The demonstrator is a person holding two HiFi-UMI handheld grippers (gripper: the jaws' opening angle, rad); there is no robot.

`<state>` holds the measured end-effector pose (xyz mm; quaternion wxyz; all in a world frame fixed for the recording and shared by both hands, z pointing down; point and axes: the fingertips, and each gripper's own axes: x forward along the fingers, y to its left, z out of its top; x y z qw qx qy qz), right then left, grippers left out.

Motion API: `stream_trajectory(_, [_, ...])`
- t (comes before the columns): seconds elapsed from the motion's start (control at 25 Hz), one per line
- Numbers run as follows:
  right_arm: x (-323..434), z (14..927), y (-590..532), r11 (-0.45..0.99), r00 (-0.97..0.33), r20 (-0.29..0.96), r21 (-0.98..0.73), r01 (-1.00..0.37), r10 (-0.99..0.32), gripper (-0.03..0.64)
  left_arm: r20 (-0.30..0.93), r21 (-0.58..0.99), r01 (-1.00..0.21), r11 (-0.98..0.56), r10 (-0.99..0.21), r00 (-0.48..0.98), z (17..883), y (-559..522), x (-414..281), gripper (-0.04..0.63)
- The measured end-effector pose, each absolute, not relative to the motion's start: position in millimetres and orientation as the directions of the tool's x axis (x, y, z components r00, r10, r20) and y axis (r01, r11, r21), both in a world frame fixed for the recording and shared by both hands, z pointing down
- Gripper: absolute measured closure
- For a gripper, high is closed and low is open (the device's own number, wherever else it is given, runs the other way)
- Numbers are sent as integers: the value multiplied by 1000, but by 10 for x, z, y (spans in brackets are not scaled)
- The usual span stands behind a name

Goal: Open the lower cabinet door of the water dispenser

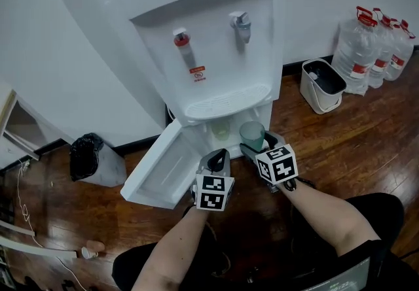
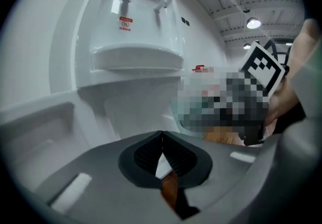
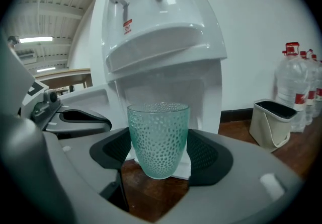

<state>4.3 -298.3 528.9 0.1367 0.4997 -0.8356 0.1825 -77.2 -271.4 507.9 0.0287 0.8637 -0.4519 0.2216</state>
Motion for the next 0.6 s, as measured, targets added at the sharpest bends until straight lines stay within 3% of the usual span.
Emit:
stream_trajectory(0.24, [46,5700,-3135,400,-445,448,-196,-895,-775,268,454,-58,-852,-521,-774,442,5356,-2924,-785,595])
stream_trajectory(0.6, [-32,6212,-3513,358,-409,498,-200,-912,-765,268,487,-41,-866,-498,-767,418,5625,-2992,-785,595])
